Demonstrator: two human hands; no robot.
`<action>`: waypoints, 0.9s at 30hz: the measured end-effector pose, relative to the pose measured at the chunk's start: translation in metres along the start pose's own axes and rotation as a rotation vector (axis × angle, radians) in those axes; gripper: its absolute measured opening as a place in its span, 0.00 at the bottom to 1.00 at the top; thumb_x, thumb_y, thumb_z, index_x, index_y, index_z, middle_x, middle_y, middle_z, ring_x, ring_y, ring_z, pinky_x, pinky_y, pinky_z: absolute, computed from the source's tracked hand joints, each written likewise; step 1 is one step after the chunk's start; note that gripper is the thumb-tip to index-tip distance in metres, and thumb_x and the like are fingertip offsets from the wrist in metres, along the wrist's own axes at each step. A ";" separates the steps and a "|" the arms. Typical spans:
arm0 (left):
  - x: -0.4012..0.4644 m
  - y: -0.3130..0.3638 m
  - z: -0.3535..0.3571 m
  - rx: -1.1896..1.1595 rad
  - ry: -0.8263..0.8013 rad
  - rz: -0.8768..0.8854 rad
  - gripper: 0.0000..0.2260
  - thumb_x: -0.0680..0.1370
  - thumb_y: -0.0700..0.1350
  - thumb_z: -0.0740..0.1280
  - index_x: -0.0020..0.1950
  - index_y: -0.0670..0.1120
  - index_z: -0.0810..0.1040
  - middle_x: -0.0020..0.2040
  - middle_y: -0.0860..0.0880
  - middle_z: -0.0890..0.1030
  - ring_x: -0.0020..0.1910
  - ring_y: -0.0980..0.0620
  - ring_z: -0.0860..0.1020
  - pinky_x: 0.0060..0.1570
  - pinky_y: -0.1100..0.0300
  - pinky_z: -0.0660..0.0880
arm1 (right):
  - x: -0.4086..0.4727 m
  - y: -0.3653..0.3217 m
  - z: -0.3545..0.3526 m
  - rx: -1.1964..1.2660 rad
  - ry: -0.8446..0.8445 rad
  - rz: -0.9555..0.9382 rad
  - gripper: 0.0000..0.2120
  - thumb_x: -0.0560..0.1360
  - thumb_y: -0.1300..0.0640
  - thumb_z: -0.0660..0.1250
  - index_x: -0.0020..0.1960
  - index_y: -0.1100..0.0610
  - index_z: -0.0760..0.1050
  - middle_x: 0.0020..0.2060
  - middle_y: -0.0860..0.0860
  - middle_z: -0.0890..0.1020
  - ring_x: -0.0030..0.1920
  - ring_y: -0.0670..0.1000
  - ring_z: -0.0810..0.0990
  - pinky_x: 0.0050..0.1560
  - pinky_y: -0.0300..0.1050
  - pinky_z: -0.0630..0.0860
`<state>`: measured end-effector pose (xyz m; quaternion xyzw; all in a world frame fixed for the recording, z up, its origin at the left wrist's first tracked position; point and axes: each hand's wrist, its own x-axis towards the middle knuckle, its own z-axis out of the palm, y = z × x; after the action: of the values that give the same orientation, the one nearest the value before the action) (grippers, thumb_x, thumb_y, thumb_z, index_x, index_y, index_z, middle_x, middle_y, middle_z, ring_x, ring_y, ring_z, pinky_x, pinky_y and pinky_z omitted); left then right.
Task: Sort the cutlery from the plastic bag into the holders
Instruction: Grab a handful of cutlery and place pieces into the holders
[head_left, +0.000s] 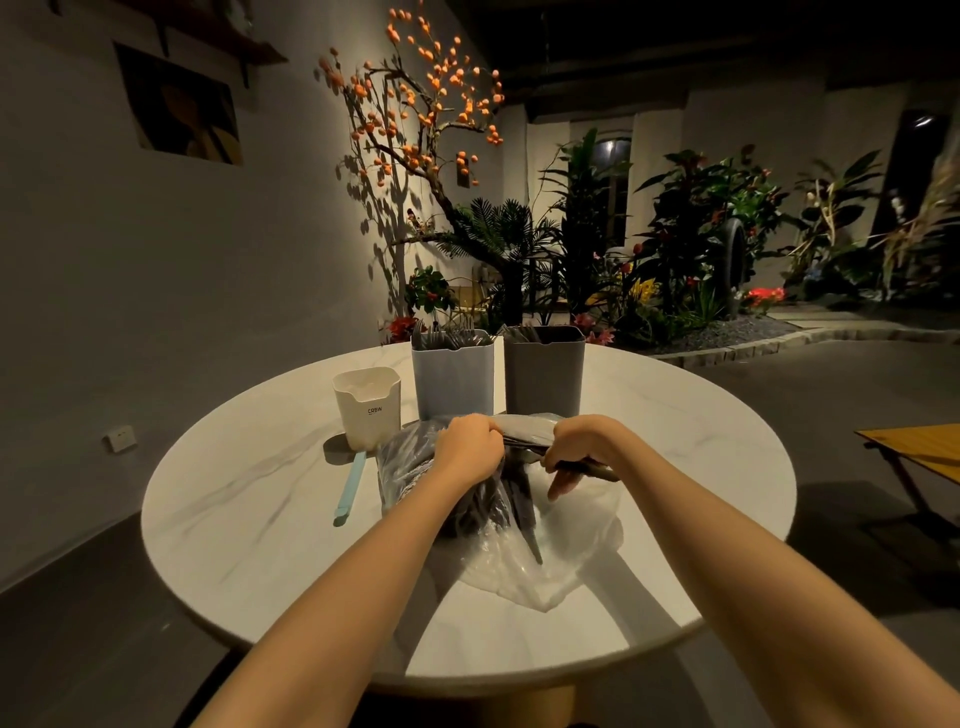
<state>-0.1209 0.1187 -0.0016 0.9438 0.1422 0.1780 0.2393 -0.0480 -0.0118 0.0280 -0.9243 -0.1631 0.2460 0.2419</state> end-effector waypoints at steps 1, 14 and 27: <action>-0.002 0.000 0.000 -0.008 -0.008 0.007 0.15 0.82 0.42 0.56 0.59 0.45 0.82 0.56 0.44 0.82 0.53 0.46 0.78 0.59 0.51 0.76 | 0.001 0.001 0.003 0.014 0.002 -0.001 0.09 0.80 0.61 0.63 0.57 0.64 0.74 0.47 0.57 0.83 0.32 0.47 0.80 0.44 0.39 0.78; -0.004 -0.010 0.001 -0.080 0.013 0.036 0.14 0.81 0.40 0.57 0.57 0.44 0.81 0.50 0.43 0.82 0.43 0.49 0.77 0.47 0.55 0.78 | -0.004 -0.002 0.011 -0.193 -0.040 0.010 0.19 0.82 0.47 0.58 0.37 0.57 0.70 0.29 0.50 0.65 0.27 0.46 0.59 0.27 0.37 0.58; 0.009 -0.019 -0.004 -0.183 0.151 -0.084 0.13 0.82 0.42 0.56 0.58 0.45 0.80 0.56 0.45 0.81 0.50 0.47 0.77 0.53 0.53 0.76 | -0.007 0.025 -0.009 -0.155 -0.208 -0.084 0.22 0.83 0.44 0.50 0.38 0.57 0.68 0.26 0.49 0.63 0.24 0.47 0.58 0.26 0.37 0.59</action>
<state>-0.1175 0.1399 -0.0060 0.8952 0.1823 0.2505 0.3203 -0.0444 -0.0387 0.0245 -0.9021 -0.2442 0.3167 0.1619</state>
